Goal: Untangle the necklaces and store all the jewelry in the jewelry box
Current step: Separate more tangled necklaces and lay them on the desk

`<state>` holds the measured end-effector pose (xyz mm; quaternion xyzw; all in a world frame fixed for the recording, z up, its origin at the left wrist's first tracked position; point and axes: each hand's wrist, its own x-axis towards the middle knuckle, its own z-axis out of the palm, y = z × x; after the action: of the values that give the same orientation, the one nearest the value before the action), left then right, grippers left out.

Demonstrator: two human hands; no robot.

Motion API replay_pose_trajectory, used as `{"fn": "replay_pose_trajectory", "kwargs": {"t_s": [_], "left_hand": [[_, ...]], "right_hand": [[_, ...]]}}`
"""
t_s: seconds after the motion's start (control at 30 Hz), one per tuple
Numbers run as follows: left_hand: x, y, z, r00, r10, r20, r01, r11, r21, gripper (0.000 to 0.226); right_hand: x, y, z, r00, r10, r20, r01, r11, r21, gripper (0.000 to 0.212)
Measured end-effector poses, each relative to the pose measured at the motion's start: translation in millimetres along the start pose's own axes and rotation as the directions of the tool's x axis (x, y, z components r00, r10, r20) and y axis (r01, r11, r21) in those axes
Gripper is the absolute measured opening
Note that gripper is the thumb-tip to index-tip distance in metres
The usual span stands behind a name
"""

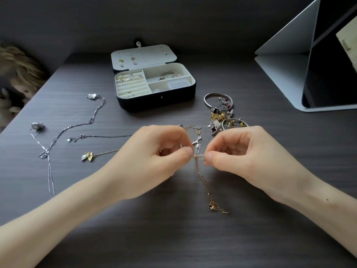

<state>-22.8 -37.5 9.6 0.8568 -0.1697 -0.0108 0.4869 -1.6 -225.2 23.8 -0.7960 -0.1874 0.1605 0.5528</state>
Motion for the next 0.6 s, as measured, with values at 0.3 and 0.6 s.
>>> {"fn": "replay_pose_trajectory", "kwargs": {"t_s": [0.3,0.6], "left_hand": [[2.2,2.8,-1.4,0.993,-0.103,0.059,0.107,0.992,-0.064,0.020],[3.8,2.5,-0.4,0.971,-0.223,0.089,0.238,0.939,-0.248,0.012]], "right_hand": [[0.5,1.2,3.7,1.000,-0.019,0.019,0.020,0.999,-0.041,0.010],[-0.4,1.6,6.6,0.999,-0.036,-0.021,0.033,0.987,-0.159,0.012]]}}
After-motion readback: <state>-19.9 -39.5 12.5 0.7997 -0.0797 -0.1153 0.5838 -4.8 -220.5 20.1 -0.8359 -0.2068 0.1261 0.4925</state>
